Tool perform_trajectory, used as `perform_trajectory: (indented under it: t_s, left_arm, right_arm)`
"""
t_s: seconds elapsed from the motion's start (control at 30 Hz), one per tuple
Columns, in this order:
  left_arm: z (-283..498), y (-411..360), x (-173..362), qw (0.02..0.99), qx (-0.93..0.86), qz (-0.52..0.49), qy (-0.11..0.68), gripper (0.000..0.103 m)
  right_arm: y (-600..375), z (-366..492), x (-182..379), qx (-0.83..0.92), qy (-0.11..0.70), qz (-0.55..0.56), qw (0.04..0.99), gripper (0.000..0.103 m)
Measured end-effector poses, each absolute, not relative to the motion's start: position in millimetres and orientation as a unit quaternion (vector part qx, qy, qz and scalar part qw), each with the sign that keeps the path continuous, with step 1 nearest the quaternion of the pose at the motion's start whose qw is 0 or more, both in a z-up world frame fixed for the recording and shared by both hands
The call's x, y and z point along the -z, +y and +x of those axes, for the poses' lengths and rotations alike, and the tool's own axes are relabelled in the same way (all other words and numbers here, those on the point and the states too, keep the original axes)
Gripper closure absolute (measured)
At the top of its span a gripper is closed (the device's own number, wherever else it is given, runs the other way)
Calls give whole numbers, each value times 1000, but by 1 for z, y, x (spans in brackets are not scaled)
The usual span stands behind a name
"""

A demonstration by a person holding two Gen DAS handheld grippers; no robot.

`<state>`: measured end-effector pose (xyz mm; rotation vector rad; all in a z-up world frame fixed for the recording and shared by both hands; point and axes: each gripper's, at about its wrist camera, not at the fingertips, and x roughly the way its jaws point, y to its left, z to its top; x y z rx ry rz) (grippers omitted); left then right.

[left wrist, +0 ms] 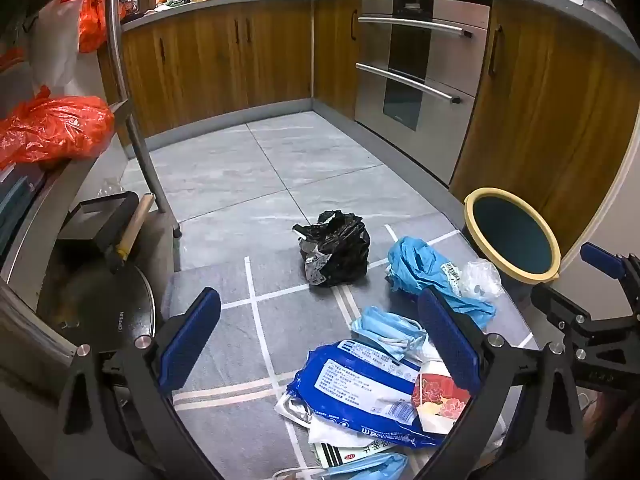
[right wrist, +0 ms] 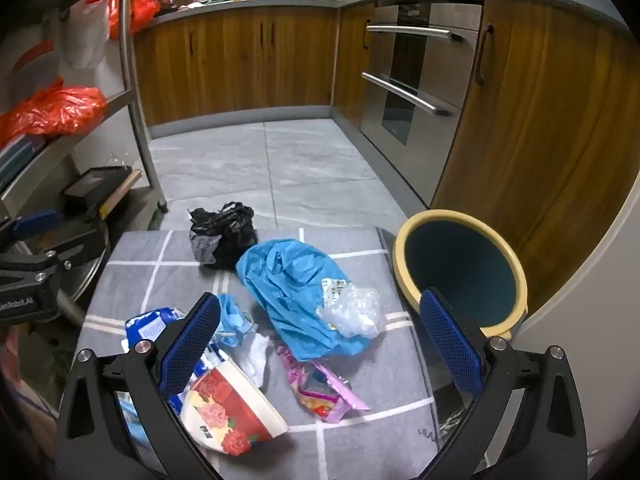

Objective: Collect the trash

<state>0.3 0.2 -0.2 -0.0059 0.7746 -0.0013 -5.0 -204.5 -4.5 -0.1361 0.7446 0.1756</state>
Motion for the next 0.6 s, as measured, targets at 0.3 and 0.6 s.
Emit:
perform_trajectory:
  t_s: [0.3, 0.6]
  left_arm:
    - [3, -3, 2, 927, -1, 4, 374, 6]
    - [-2, -6, 0, 928, 1, 4, 373, 6]
  right_arm:
    - [-207, -5, 2, -87, 364, -60, 925, 4]
    - [-206, -4, 6, -85, 363, -65, 926, 4]
